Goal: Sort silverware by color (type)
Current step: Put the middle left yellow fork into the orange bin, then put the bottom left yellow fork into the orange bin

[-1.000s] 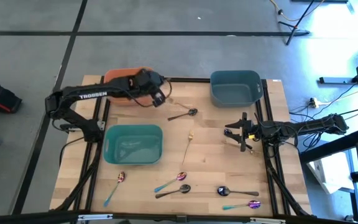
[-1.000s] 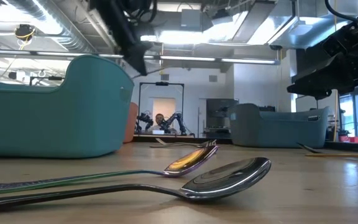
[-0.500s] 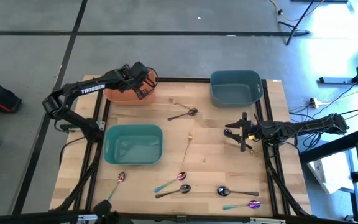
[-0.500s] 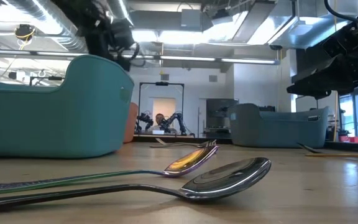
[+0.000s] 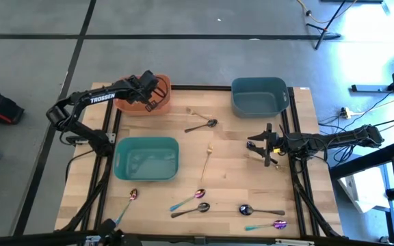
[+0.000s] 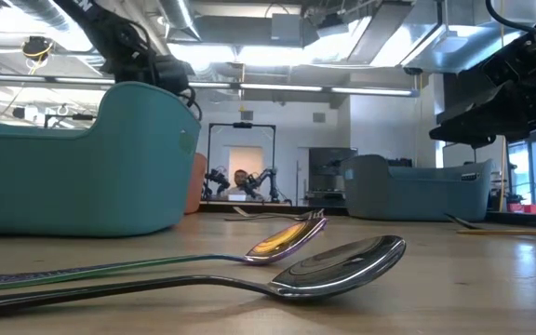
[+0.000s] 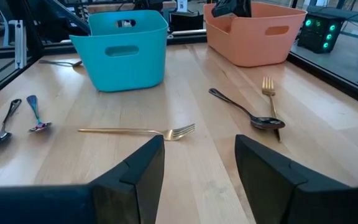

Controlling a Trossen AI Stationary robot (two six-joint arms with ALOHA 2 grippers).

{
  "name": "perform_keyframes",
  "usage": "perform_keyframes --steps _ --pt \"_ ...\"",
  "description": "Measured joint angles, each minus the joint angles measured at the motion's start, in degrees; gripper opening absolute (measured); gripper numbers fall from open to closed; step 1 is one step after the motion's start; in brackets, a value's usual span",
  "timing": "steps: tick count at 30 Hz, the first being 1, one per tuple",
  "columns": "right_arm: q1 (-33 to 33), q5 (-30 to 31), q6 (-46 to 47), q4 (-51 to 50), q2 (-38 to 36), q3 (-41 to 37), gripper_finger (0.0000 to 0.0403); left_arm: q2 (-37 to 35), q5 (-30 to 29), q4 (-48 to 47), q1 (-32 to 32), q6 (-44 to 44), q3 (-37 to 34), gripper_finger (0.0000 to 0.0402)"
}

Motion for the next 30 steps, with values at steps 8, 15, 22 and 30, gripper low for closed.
perform_keyframes --steps 8,15,22,30 --pt "0.0 0.0 0.1 0.0 0.0 0.0 0.0188 0.0 0.0 -1.1 -1.0 -0.1 1.1 0.0097" --pt "0.0 0.0 0.2 0.0 0.0 0.0 0.0188 -3.3 -0.8 -0.7 -6.3 -7.4 7.3 0.01" --pt "0.0 0.6 0.3 0.0 0.0 0.0 0.0188 -5.7 1.3 3.8 -16.0 -17.9 11.9 0.0101" --pt "0.0 0.6 0.3 0.0 0.0 0.0 0.0188 -1.2 16.9 16.9 -29.7 -18.1 11.9 0.01"
